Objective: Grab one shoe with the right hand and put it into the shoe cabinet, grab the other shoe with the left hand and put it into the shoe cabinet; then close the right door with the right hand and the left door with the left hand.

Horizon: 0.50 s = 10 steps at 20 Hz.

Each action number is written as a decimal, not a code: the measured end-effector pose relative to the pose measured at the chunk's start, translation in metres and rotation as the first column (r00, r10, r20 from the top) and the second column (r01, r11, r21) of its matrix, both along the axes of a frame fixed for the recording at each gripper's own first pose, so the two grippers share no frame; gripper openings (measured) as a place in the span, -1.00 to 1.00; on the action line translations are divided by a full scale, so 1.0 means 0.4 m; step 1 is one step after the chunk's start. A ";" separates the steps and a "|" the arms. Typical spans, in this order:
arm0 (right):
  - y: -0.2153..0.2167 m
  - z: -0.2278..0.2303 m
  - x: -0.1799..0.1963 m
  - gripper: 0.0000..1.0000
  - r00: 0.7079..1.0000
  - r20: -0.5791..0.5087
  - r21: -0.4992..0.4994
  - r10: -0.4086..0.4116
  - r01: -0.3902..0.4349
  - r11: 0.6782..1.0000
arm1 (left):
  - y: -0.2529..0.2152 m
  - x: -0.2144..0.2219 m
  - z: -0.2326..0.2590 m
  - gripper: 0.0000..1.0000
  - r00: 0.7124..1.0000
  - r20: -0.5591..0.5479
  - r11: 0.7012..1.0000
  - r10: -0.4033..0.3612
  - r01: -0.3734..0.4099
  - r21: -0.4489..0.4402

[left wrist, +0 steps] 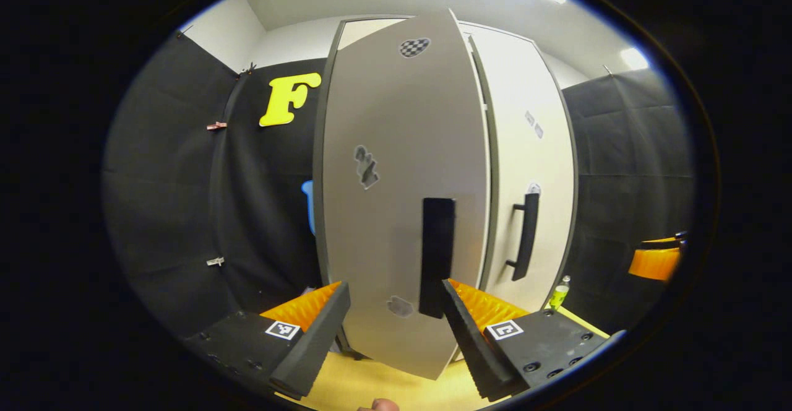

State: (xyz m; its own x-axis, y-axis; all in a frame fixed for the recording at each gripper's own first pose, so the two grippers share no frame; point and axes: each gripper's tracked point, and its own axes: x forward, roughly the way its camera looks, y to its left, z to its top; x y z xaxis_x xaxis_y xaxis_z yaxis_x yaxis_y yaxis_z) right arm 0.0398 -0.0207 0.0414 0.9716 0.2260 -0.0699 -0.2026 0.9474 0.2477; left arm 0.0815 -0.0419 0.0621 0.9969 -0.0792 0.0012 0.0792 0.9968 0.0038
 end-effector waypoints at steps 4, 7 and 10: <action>0.002 0.004 -0.001 0.97 1.000 0.022 -0.018 -0.005 0.006 1.000 | -0.016 -0.040 -0.001 0.88 1.000 0.002 1.000 -0.017 0.017 -0.016; 0.002 0.006 -0.003 0.97 0.999 0.045 -0.038 -0.014 0.015 0.999 | 0.001 -0.072 0.004 0.87 1.000 0.022 0.999 0.010 -0.009 -0.049; 0.006 0.007 -0.010 0.97 0.998 0.055 -0.053 -0.019 0.022 0.998 | 0.008 -0.102 0.002 0.87 1.000 0.021 0.998 0.002 0.000 -0.062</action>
State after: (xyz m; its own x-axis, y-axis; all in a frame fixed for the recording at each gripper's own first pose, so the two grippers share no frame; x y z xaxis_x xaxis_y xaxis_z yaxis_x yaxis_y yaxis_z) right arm 0.0357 -0.0181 0.0443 0.9787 0.2033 -0.0279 -0.1948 0.9631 0.1858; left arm 0.0408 -0.0386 0.0631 0.9966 -0.0773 0.0275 0.0788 0.9953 -0.0566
